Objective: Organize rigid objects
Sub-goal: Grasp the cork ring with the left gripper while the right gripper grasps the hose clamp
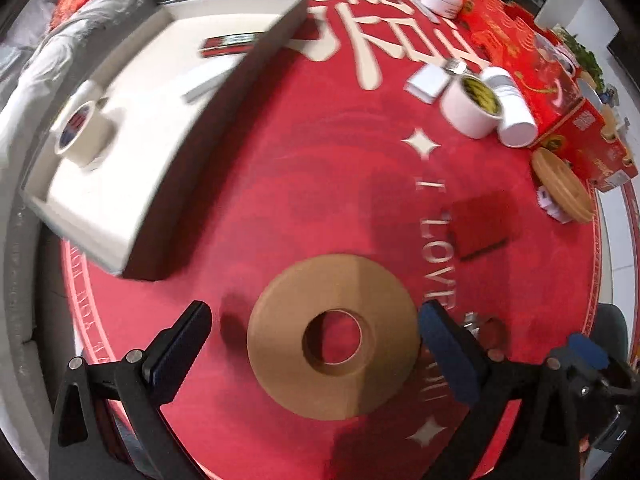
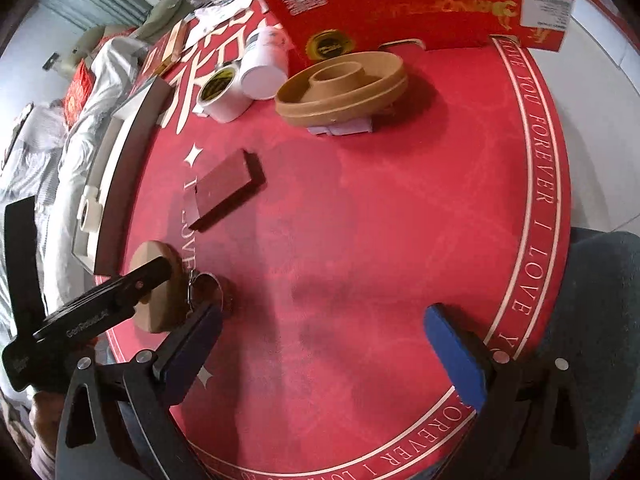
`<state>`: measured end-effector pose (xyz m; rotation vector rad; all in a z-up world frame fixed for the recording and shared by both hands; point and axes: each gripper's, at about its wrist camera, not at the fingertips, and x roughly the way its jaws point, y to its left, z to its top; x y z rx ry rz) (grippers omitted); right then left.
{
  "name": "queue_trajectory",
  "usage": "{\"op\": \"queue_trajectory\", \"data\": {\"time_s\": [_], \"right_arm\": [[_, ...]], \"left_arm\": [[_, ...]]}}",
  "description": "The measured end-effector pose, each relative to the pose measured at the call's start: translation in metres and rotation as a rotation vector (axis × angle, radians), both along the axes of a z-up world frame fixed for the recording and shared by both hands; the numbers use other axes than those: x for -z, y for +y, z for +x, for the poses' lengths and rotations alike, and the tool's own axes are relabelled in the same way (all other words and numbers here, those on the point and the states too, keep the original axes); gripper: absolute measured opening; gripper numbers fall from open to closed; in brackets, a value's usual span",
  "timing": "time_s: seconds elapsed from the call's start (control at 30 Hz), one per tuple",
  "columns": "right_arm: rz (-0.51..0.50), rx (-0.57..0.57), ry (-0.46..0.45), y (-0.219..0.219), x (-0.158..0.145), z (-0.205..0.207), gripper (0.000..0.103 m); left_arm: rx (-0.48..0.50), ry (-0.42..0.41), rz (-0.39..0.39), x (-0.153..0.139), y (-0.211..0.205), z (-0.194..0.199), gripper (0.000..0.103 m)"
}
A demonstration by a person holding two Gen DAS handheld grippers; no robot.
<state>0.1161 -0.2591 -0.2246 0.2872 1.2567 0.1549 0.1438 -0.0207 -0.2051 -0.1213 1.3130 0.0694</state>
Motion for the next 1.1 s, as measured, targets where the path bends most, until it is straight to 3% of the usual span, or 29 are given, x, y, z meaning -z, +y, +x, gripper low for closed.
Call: {"op": "queue_trajectory", "data": {"time_s": [0.1,0.33,0.47,0.6,0.67,0.83,1.1], "right_arm": [[-0.062,-0.070,-0.024,0.019,-0.004,-0.001,0.102],[-0.283,-0.362,-0.097,0.091,-0.003,-0.002,0.102],[-0.364,-0.439,-0.105,0.116,0.010,0.006,0.102],[-0.380,-0.433,-0.100,0.121,0.021,0.012,0.103],[-0.383,-0.434,-0.095,0.120,0.022,0.013,0.103],[-0.380,-0.434,-0.108,0.121,0.023,0.014,0.103],[-0.379,-0.432,-0.118,0.121,0.023,0.009,0.103]], "left_arm": [[-0.027,0.002,-0.036,0.002,0.012,-0.004,0.103],[-0.047,-0.016,-0.045,0.001,0.022,-0.022,0.103],[-0.061,-0.023,-0.076,0.005,0.036,-0.034,0.103],[-0.039,-0.043,-0.055,0.002,0.028,-0.043,0.103],[0.013,-0.038,0.050,0.007,0.014,-0.045,0.103],[-0.016,-0.098,0.048,0.005,0.018,-0.056,0.103],[-0.028,-0.127,0.054,0.001,0.019,-0.063,0.103]]}}
